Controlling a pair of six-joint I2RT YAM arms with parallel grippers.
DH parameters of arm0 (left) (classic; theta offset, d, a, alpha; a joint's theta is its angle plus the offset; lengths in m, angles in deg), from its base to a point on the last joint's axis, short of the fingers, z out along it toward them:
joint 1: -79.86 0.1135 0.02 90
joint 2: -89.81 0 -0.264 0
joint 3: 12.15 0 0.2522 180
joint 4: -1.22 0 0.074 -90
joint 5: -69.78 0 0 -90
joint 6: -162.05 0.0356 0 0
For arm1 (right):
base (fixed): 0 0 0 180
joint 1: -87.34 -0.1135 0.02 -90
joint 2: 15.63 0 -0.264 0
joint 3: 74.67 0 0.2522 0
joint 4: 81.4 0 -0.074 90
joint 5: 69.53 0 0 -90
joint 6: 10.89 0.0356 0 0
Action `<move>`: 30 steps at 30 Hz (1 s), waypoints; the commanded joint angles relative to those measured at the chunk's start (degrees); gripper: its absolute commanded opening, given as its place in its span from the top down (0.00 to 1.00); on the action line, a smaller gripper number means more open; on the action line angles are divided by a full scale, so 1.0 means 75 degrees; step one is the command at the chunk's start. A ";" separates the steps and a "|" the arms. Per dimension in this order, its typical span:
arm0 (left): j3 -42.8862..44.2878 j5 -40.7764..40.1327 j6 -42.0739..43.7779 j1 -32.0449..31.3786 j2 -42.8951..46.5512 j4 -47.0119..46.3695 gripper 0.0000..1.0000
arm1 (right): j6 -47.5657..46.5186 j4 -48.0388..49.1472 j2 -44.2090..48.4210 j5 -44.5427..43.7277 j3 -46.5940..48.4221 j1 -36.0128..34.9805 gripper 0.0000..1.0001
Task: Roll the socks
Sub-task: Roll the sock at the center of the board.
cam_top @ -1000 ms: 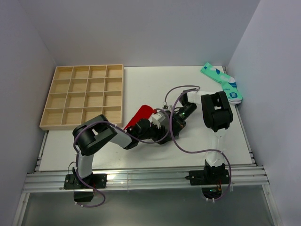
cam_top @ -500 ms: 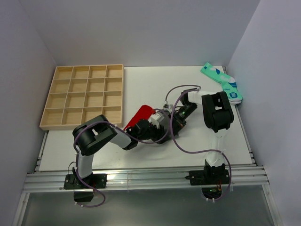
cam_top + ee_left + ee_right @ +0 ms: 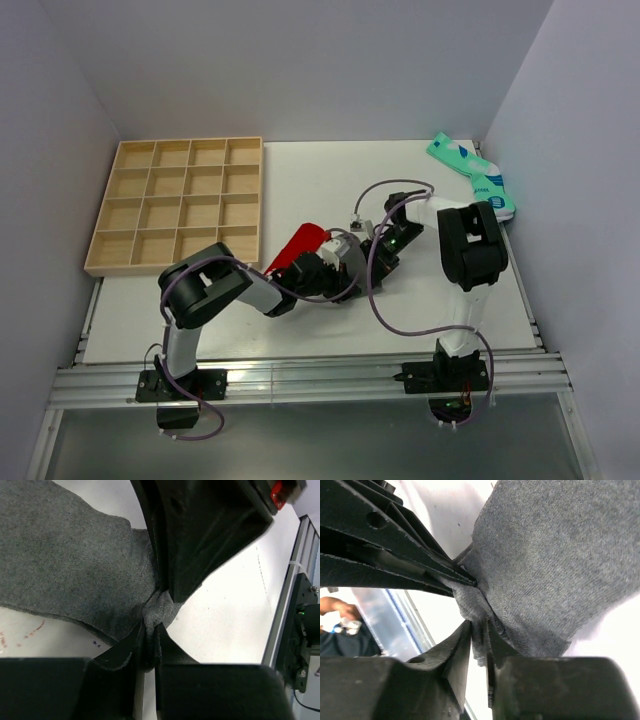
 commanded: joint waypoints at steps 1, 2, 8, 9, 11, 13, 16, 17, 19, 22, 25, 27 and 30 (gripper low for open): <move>0.0283 0.0326 -0.0352 -0.0081 -0.0257 0.0611 1.00 | 0.0166 0.0697 0.0731 -0.0310 -0.0325 0.0049 0.75; 0.0295 0.0327 -0.0516 -0.0081 -0.0257 0.0902 1.00 | 0.0329 0.0897 0.0872 -0.0416 -0.0593 0.0060 0.69; 0.0331 0.0199 -0.1207 -0.0069 0.0082 0.2040 1.00 | 0.0740 0.2023 0.2184 -0.1084 -0.1380 0.0049 0.52; 0.0342 0.0187 -0.1290 -0.0058 0.0187 0.2436 1.00 | 0.0799 0.2164 0.2545 -0.1247 -0.1462 0.0060 0.52; 0.0307 0.0373 -0.1500 -0.0023 0.0294 0.2673 1.00 | 0.0858 0.2457 0.3061 -0.1342 -0.1685 0.0072 0.51; 0.0284 0.0537 -0.1804 0.0047 0.0410 0.2966 1.00 | 0.0858 0.2645 0.3414 -0.1459 -0.1872 0.0072 0.51; 0.0389 0.1029 -0.2052 0.0129 0.0493 0.3457 1.00 | 0.0613 0.2879 0.4141 -0.1472 -0.2281 0.0072 0.51; 0.0505 0.1112 -0.2099 0.0130 0.0516 0.3622 1.00 | 0.0496 0.2915 0.4537 -0.1437 -0.2400 0.0072 0.51; 0.0635 0.1428 -0.2320 0.0176 0.0564 0.4080 1.00 | 0.0214 0.3102 0.4961 -0.1425 -0.2809 0.0060 0.51; 0.0717 0.2002 -0.2707 0.0340 0.0505 0.4383 1.00 | -0.0242 0.3348 0.5793 -0.1436 -0.3407 0.0025 0.52; 0.0823 0.2412 -0.2860 0.0434 0.0400 0.4735 1.00 | -0.0676 0.3618 0.6880 -0.1577 -0.4075 -0.0103 0.53; 0.0811 0.2635 -0.2989 0.0539 0.0330 0.4760 0.99 | -0.1003 0.3700 0.7258 -0.1752 -0.4507 -0.0279 0.53; 0.0881 0.2952 -0.3084 0.0622 0.0317 0.5076 1.00 | -0.1239 0.3840 0.7879 -0.2126 -0.5070 -0.0911 0.53</move>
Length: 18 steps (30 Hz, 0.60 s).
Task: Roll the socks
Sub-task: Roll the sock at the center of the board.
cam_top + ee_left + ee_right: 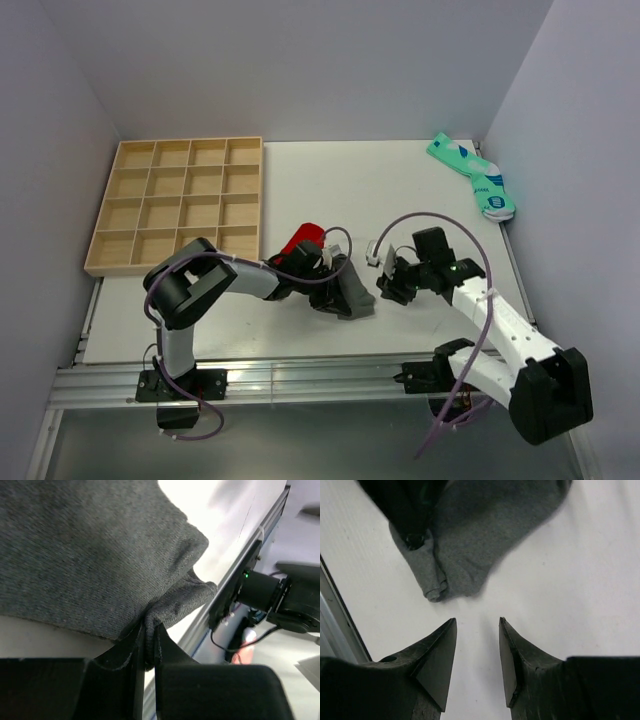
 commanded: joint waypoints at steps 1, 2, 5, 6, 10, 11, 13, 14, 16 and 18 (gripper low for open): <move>0.0132 0.0626 -0.0169 0.0138 -0.0169 0.1005 1.00 | -0.0596 0.0565 0.0725 -0.0484 -0.0555 -0.0823 0.54; 0.0144 0.0720 -0.0193 0.0173 -0.0192 0.1064 1.00 | -0.0607 0.0612 0.0844 -0.0566 -0.0672 -0.1036 0.54; 0.0191 0.0932 -0.0310 0.0314 -0.0263 0.1111 1.00 | -0.0502 0.0823 0.1114 -0.0754 -0.0966 -0.1868 0.54; 0.0238 0.0967 -0.0310 0.0361 -0.0263 0.1227 1.00 | -0.0432 0.0963 0.1138 -0.0894 -0.1082 -0.2079 0.54; 0.0390 0.1026 -0.0310 0.0420 -0.0392 0.1392 1.00 | -0.0350 0.1362 0.1196 -0.1234 -0.1294 -0.2853 0.52; 0.0425 0.1014 -0.0298 0.0431 -0.0415 0.1450 1.00 | -0.0338 0.1409 0.1208 -0.1246 -0.1318 -0.3086 0.52; 0.0530 0.1002 -0.0228 0.0431 -0.0509 0.1626 1.00 | -0.0315 0.1480 0.1255 -0.1316 -0.1376 -0.3310 0.52; 0.0543 0.1037 -0.0228 0.0443 -0.0555 0.1638 1.00 | -0.0291 0.1561 0.1278 -0.1479 -0.1411 -0.3427 0.52; 0.0624 0.1049 -0.0193 0.0443 -0.0603 0.1720 1.00 | -0.0279 0.1784 0.1337 -0.1703 -0.1552 -0.3802 0.52; 0.0648 0.1084 -0.0193 0.0443 -0.0649 0.1744 1.00 | -0.0326 0.1971 0.1337 -0.1926 -0.1692 -0.4095 0.52</move>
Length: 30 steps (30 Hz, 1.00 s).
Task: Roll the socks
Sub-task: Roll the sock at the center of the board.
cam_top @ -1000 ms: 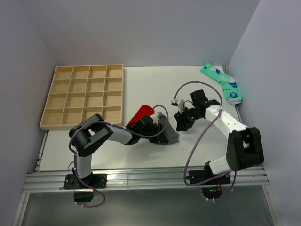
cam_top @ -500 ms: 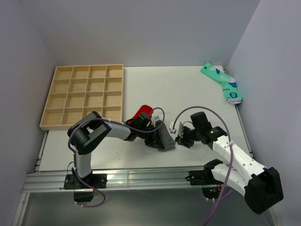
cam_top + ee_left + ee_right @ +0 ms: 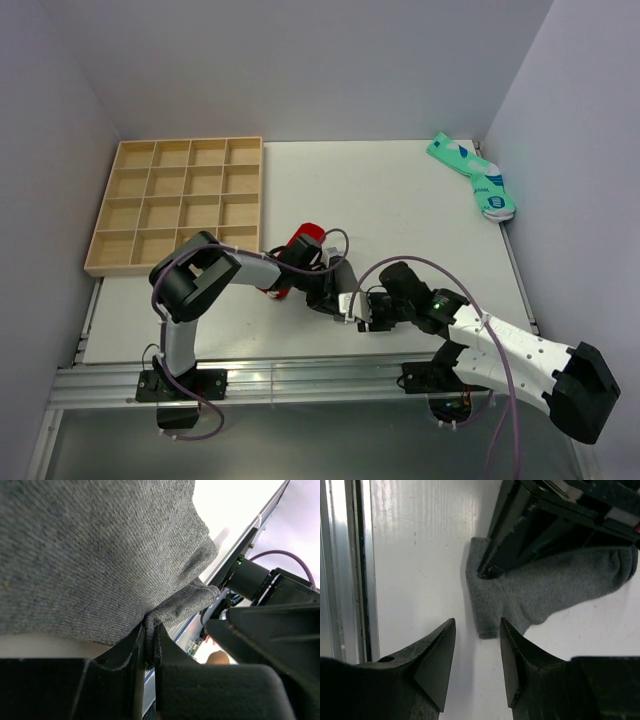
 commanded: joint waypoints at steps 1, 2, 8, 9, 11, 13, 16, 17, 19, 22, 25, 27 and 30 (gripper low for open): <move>0.0156 -0.0151 0.0168 0.0003 -0.0256 0.0555 1.00 | 0.0003 0.0634 0.0064 -0.0501 -0.0204 -0.0410 0.52; 0.0168 -0.0140 0.0180 0.0015 -0.0280 0.0567 1.00 | 0.0003 0.0693 0.0005 -0.0548 -0.0239 -0.0480 0.52; 0.0214 -0.0093 0.0274 0.0027 -0.0350 0.0626 1.00 | -0.0114 0.1325 -0.0487 -0.0946 -0.0473 -0.0773 0.54; 0.0203 -0.0081 0.0286 0.0027 -0.0373 0.0614 1.00 | -0.0137 0.1523 -0.0534 -0.1051 -0.0531 -0.0774 0.54; 0.0226 -0.0058 0.0333 0.0026 -0.0385 0.0649 1.00 | -0.0184 0.1700 -0.0675 -0.1134 -0.0602 -0.0785 0.55; 0.0215 -0.0046 0.0356 0.0027 -0.0409 0.0626 1.00 | -0.0231 0.1911 -0.0827 -0.1251 -0.0637 -0.0774 0.55; 0.0250 -0.0011 0.0403 0.0038 -0.0420 0.0637 1.00 | -0.0301 0.2134 -0.1049 -0.1368 -0.0708 -0.0774 0.55; 0.0238 -0.0022 0.0426 0.0038 -0.0409 0.0649 1.00 | -0.0313 0.2170 -0.1120 -0.1380 -0.0731 -0.0785 0.55; 0.0238 -0.0022 0.0450 0.0050 -0.0385 0.0602 1.00 | -0.0290 0.2228 -0.1296 -0.1380 -0.0720 -0.0774 0.57; 0.0145 -0.0081 0.0391 0.0073 -0.0245 0.0415 0.93 | -0.0196 0.2264 -0.1495 -0.1333 -0.0684 -0.0774 0.65; -0.0019 -0.0315 0.0345 0.0097 0.0001 0.0251 0.83 | -0.0032 0.2170 -0.1729 -0.1287 -0.0591 -0.0785 0.73; -0.0171 -0.0664 0.0298 0.0132 0.0247 0.0110 0.75 | 0.0085 0.2042 -0.1730 -0.1216 -0.0567 -0.0774 0.77; -0.0394 -0.1249 0.0274 0.0190 0.0622 -0.0054 0.66 | 0.0249 0.1749 -0.1636 -0.1064 -0.0509 -0.0774 0.78</move>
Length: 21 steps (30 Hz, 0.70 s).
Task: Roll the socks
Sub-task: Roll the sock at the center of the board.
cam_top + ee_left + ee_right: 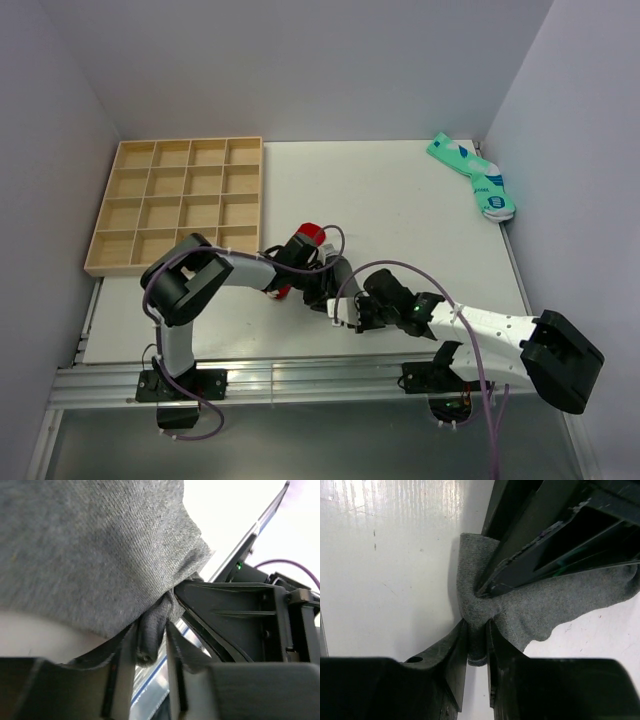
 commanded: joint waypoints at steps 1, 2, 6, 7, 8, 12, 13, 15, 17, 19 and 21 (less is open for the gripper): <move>-0.0333 -0.1223 0.0204 0.0094 0.0622 -0.0106 0.64 | 0.0325 -0.0519 -0.0042 0.0210 0.0164 -0.0030 0.78; -0.0473 -0.1294 0.0216 0.0106 0.0716 -0.0339 0.62 | 0.0430 -0.0775 -0.0042 0.0361 0.0293 -0.0042 0.79; -0.0731 -0.1844 0.0298 0.0176 0.1138 -0.0657 0.58 | 0.0630 -0.1421 -0.0100 0.0654 0.0586 0.0005 0.80; -0.0779 -0.2112 0.0344 0.0177 0.1278 -0.0681 0.58 | 0.0711 -0.1515 -0.0112 0.0725 0.0656 0.0028 0.80; -0.0918 -0.2208 0.0403 0.0200 0.1349 -0.0809 0.58 | 0.0735 -0.1702 -0.0182 0.0772 0.0704 0.0040 0.80; -0.1398 -0.2840 0.0521 0.0200 0.1759 -0.1148 0.59 | 0.0829 -0.2137 -0.0428 0.1065 0.0938 0.0098 0.80; -0.1516 -0.2923 0.0532 0.0200 0.1934 -0.1277 0.59 | 0.0829 -0.2195 -0.0521 0.1158 0.1089 0.0122 0.81; -0.1880 -0.3110 0.0638 0.0200 0.2123 -0.1640 0.59 | 0.0759 -0.2558 -0.0849 0.1369 0.1289 0.0332 0.81; -0.2288 -0.3251 0.0696 0.0200 0.2392 -0.1945 0.61 | 0.0537 -0.3001 -0.1316 0.1732 0.1687 0.0635 0.81; -0.2524 -0.3322 0.0743 0.0188 0.2627 -0.2320 0.62 | 0.0198 -0.3389 -0.1716 0.2095 0.2260 0.0964 0.81; -0.2829 -0.3462 0.0825 0.0165 0.2779 -0.2555 0.64 | -0.0037 -0.4103 -0.2418 0.2564 0.2729 0.1466 0.80</move>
